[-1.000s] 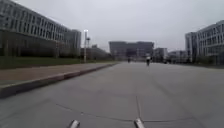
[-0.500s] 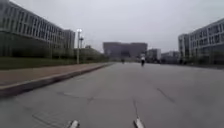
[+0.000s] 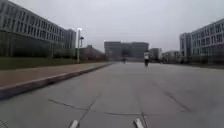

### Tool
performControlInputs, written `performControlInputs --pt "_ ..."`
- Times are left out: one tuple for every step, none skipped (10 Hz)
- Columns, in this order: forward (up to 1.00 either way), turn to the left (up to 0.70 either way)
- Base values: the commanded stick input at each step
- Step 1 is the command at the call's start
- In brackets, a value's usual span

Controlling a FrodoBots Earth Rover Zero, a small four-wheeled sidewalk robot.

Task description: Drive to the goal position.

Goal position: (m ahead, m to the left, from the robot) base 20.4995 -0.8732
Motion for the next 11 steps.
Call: performControlInputs --pt "0.7 -0.03" --pt "0.7 -0.03" --pt "0.7 -0.03" --pt "0.7 -0.03" --pt "0.7 -0.03" --pt "0.7 -0.03" --pt "0.7 -0.03" --pt "0.7 -0.03" --pt "0.7 -0.03" --pt "0.7 -0.03" --pt "0.7 -0.03"
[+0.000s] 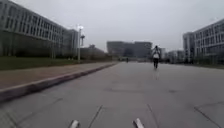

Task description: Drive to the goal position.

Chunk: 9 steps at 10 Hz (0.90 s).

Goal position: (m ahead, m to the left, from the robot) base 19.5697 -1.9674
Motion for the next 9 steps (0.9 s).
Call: performControlInputs --pt "0.7 -0.06" --pt "0.7 -0.19" --pt "0.7 -0.35" --pt "0.7 -0.35" --pt "0.7 -0.35" --pt "0.7 -0.35" --pt "0.7 -0.35" --pt "0.7 -0.35" --pt "0.7 -0.29"
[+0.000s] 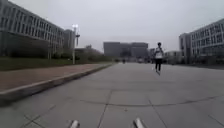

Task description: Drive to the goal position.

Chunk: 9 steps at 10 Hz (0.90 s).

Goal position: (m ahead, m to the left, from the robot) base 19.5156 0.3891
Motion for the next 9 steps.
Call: performControlInputs --pt "0.7 -0.04" --pt "0.7 -0.03" --pt "0.7 -0.03" --pt "0.7 -0.03" --pt "0.7 -0.03" --pt "0.7 -0.03" --pt "0.7 -0.03" --pt "0.7 -0.03" --pt "0.7 -0.03"
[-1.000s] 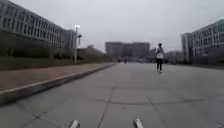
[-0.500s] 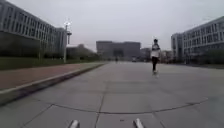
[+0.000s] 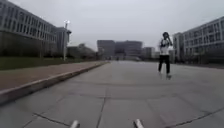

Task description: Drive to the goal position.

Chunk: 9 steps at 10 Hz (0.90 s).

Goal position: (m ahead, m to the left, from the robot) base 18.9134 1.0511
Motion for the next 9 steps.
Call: performControlInputs --pt "0.7 -0.03" --pt "0.7 -0.03" --pt "0.7 -0.03" --pt "0.7 -0.03" --pt "0.7 -0.03" --pt "0.7 -0.03" --pt "0.7 -0.03" --pt "0.7 -0.03" --pt "0.7 -0.03"
